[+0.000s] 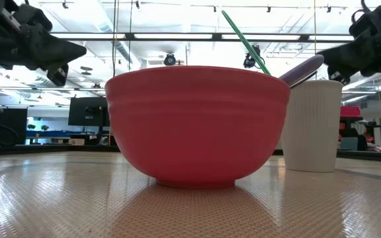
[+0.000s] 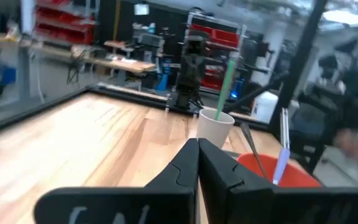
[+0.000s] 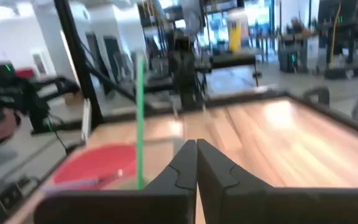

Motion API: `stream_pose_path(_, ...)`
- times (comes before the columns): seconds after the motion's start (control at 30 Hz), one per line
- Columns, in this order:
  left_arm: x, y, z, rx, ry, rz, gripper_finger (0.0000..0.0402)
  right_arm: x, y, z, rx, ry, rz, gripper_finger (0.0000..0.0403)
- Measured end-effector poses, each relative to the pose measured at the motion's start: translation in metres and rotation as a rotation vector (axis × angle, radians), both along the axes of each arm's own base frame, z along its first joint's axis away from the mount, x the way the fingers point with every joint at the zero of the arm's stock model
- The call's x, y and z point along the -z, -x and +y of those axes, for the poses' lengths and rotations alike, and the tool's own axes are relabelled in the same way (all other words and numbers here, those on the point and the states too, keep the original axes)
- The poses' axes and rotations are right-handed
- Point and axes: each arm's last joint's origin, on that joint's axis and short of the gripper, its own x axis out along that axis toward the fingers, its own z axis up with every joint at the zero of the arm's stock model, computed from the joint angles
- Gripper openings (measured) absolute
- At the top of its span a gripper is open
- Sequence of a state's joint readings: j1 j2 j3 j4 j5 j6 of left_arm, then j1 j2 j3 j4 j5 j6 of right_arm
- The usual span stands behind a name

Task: Pick & Place Utensil
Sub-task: Return to Home Position

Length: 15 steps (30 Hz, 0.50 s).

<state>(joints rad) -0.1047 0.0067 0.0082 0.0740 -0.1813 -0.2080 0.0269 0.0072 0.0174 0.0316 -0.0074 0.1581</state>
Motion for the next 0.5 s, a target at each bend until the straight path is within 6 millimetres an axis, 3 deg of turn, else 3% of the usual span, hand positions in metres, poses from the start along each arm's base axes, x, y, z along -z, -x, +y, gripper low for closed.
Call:
stream_pose_path(0.1,0.0003,0.0,0.0005,-0.01,0.086,-0.004,0.0014,0.0029,-0.0003,0.0,0.0,0.009,0.03,0.0013)
stream_pose_path(0.5,0.0004,0.0,0.0005,-0.01,0.089,-0.004,0.0014,0.0028,-0.0004,0.0,0.001,0.036,0.027,0.0013)
